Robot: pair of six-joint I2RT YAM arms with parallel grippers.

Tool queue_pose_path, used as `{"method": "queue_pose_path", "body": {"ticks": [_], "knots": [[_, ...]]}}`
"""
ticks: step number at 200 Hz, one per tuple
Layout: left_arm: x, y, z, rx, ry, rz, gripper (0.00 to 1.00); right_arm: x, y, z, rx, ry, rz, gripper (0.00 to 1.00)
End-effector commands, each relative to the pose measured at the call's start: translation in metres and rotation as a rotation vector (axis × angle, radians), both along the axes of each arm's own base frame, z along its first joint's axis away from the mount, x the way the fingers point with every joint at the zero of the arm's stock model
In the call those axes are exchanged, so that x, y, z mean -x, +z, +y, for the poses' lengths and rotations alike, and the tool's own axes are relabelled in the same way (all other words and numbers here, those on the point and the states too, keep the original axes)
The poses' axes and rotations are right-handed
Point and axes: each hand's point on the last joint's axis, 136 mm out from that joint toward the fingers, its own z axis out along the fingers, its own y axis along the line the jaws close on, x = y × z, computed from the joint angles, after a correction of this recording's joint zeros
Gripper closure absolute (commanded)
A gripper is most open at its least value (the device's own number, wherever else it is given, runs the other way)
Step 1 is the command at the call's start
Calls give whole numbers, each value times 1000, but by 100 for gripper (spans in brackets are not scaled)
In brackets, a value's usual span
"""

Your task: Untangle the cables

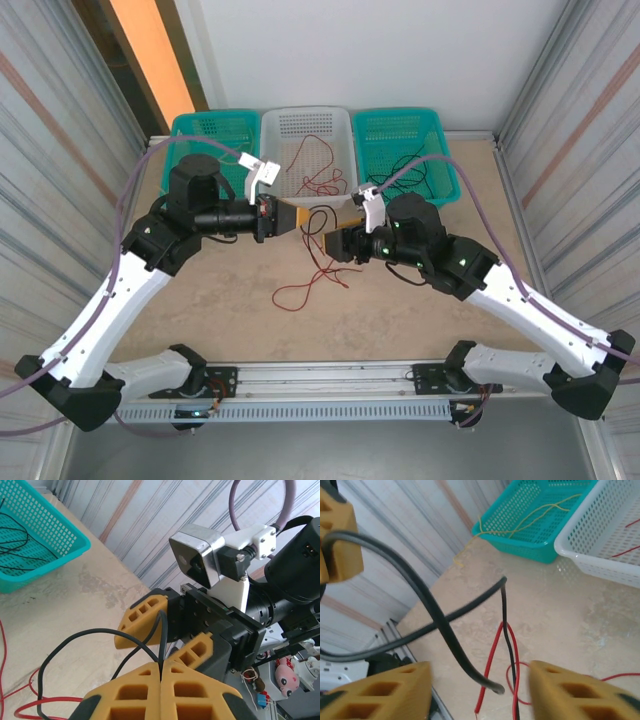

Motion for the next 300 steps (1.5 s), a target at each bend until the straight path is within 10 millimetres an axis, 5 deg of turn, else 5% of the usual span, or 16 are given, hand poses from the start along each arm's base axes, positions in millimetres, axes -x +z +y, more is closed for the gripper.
{"method": "queue_pose_path", "body": {"ticks": [1,43,83,94,109,120,139,181,215,249,263,278,300], "knots": [[7,12,-1,37,-38,-23,100,-7,23,0,-5,-28,-78,66],[6,7,-2,34,-39,-11,100,-8,30,-2,1,-37,-110,100],[-13,-20,3,-40,60,23,100,-2,48,-7,-26,-41,-153,100],[-22,-34,7,-80,110,44,89,0,57,-10,-46,-45,-172,100],[-31,-55,8,-115,151,78,59,4,70,-15,-77,-46,-195,100],[-34,-68,6,-111,159,100,47,6,80,-18,-97,-47,-211,100],[-41,-95,4,-101,193,157,38,9,97,-22,-126,-47,-241,100],[-46,-140,-15,-26,179,309,36,12,122,-25,-160,-43,-293,100],[-51,-179,-17,-142,224,360,42,13,141,-25,-186,-36,-332,100],[-56,-188,-23,-138,220,388,51,17,155,-25,-212,-18,-358,100],[-57,-190,-28,-130,202,400,65,17,159,-25,-214,-19,-366,100],[-58,-195,-31,-139,195,408,100,16,163,-25,-215,-22,-377,100],[-56,-203,-33,-165,189,407,100,16,171,-30,-212,-38,-406,100]]}}
